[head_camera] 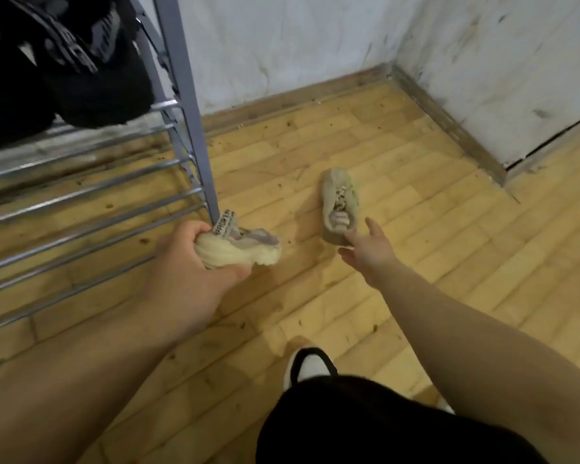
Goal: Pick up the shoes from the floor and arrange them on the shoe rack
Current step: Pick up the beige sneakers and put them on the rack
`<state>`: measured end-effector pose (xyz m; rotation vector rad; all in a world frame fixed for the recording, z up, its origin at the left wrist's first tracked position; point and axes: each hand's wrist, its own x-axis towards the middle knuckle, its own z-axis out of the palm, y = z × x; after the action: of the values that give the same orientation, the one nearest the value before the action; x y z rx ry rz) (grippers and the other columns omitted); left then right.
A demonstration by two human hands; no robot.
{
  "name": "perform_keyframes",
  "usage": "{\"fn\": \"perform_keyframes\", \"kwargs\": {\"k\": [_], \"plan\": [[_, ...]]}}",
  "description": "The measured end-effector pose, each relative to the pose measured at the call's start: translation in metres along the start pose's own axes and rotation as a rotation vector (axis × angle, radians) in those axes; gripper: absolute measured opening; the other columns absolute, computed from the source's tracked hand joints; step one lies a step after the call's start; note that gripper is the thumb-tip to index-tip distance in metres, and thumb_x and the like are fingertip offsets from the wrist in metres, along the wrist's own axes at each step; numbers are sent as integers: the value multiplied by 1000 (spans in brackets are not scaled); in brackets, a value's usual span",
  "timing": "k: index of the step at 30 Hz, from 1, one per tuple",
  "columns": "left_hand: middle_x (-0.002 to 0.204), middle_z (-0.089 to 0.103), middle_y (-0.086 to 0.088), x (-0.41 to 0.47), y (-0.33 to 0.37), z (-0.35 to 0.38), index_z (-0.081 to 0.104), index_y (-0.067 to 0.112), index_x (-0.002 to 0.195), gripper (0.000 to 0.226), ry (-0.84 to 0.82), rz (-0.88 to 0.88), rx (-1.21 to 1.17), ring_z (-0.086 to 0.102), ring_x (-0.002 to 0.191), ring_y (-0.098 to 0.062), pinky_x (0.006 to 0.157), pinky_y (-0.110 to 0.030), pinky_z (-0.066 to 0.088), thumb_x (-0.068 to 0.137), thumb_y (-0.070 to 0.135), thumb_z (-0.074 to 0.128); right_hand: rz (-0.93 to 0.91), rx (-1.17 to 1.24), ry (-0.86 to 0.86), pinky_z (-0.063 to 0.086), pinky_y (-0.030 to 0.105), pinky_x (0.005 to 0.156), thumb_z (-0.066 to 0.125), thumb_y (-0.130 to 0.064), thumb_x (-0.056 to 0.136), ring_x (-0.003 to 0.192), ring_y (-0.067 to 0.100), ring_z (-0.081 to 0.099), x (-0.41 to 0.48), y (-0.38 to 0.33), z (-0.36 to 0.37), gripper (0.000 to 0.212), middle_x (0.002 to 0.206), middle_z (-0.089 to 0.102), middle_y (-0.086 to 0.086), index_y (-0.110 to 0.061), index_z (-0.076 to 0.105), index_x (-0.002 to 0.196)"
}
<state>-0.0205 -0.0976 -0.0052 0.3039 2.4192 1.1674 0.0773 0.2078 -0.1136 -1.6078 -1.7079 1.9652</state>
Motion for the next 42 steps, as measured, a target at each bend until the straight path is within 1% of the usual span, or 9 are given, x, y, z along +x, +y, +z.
{"fn": "perform_keyframes", "kwargs": {"k": [4,7,10,19,25,31,35,39,42], "plan": [[122,58,3,-11,11,12,46,47,115,78,-90,31,46,60,102,-17,84,-40,54,49,63,84,-7,-399,-31,62,43,90,76,-37,90,103,23,70,-23,7,-42,86,126,67,5,-37,26,160],[124,56,2,-21,19,31,47,39,120,73,-191,78,26,58,99,-10,76,-27,46,62,43,92,6,-528,-86,56,47,99,78,-42,87,113,26,65,-45,17,-84,85,141,56,7,-38,30,158],[126,54,4,-30,28,49,46,39,121,72,-274,122,3,58,99,-5,73,-21,45,66,38,93,7,-639,-110,52,48,104,77,-43,88,122,28,58,-73,34,-125,83,147,49,5,-39,31,157],[130,55,3,-51,41,58,47,38,118,73,-346,159,1,60,104,-9,73,-16,43,63,33,95,39,-759,-72,55,36,92,79,-45,86,115,22,57,-121,68,-177,83,148,50,3,-40,33,156],[115,59,7,-65,65,-12,46,39,118,71,-259,187,79,58,91,-6,66,-20,41,64,41,92,-154,-731,-283,52,35,99,77,-54,83,123,16,56,-141,3,-82,86,147,49,-5,-48,30,155],[86,73,16,-125,94,-175,59,32,108,67,-33,233,-79,60,62,2,60,-14,49,55,33,100,-396,-457,-631,50,40,107,82,-41,84,127,16,58,-228,-109,54,82,143,53,-1,-43,38,154],[101,75,6,-216,76,-301,64,33,108,79,217,312,-362,71,83,-12,70,-27,59,39,40,101,-532,-397,-812,52,47,107,85,-34,82,110,22,72,-324,-165,152,75,128,65,3,-41,46,146],[122,71,-8,-336,14,-383,66,25,124,73,441,345,-648,70,108,-28,85,-39,60,58,22,97,-556,-509,-1119,60,37,89,75,-22,90,98,26,77,-448,-178,246,70,117,73,4,-42,39,146],[132,68,-10,-418,-54,-410,61,30,137,72,681,284,-868,67,118,-32,90,-43,58,72,5,79,-530,-624,-1280,59,40,93,78,-9,86,99,28,77,-534,-146,319,80,120,70,10,-43,37,147]]}}
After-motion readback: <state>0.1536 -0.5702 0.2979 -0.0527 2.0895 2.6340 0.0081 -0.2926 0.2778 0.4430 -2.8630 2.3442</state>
